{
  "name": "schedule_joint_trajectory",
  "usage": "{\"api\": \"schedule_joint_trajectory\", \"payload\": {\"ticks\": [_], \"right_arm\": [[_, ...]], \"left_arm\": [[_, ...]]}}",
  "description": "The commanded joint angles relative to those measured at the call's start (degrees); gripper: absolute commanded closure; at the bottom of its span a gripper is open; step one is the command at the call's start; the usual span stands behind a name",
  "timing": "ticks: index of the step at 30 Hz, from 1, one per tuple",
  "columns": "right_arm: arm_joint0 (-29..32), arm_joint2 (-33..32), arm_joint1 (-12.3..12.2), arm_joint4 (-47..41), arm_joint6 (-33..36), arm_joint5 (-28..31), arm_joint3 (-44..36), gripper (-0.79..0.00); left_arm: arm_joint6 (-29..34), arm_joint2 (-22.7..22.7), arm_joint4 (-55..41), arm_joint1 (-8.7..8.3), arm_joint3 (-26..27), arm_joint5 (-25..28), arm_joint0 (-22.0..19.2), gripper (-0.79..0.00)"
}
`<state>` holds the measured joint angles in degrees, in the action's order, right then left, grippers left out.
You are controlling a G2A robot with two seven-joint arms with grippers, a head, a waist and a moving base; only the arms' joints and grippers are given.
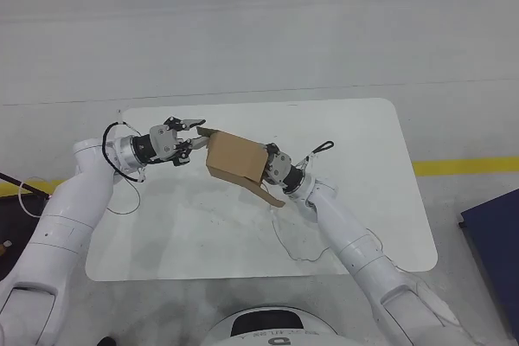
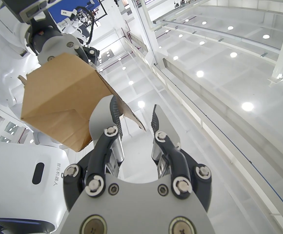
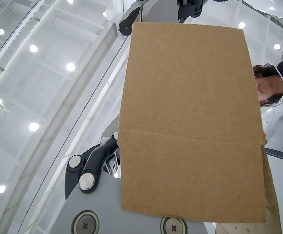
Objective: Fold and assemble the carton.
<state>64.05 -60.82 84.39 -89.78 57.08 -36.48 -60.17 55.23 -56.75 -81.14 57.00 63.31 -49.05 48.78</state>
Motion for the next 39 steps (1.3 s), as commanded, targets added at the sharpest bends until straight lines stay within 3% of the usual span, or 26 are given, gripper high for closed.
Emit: {"api": "schedule_joint_trajectory", "payload": {"ticks": [1,7,22,39], "right_arm": [[0.0,0.0,0.0,-0.1,0.0,0.1,0.0,0.0],[0.0,-0.1,0.1,-0.2,0.0,0.2,0.3,0.0],[-1.2,0.0,0.4,-0.8,0.2,-0.1,2.5,0.0],[-1.3,0.3,0.6,-0.1,0.8,0.0,2.3,0.0]], "left_arm": [[0.2,0.6,-0.1,-0.27,0.1,0.2,-0.1,-0.271],[0.9,2.6,-0.1,-1.18,0.9,0.9,-0.4,-0.197],[2.4,6.6,-0.8,-3.48,1.6,2.4,-1.0,-0.139],[3.7,10.3,0.5,-4.28,0.9,3.7,-2.9,-0.105]]}}
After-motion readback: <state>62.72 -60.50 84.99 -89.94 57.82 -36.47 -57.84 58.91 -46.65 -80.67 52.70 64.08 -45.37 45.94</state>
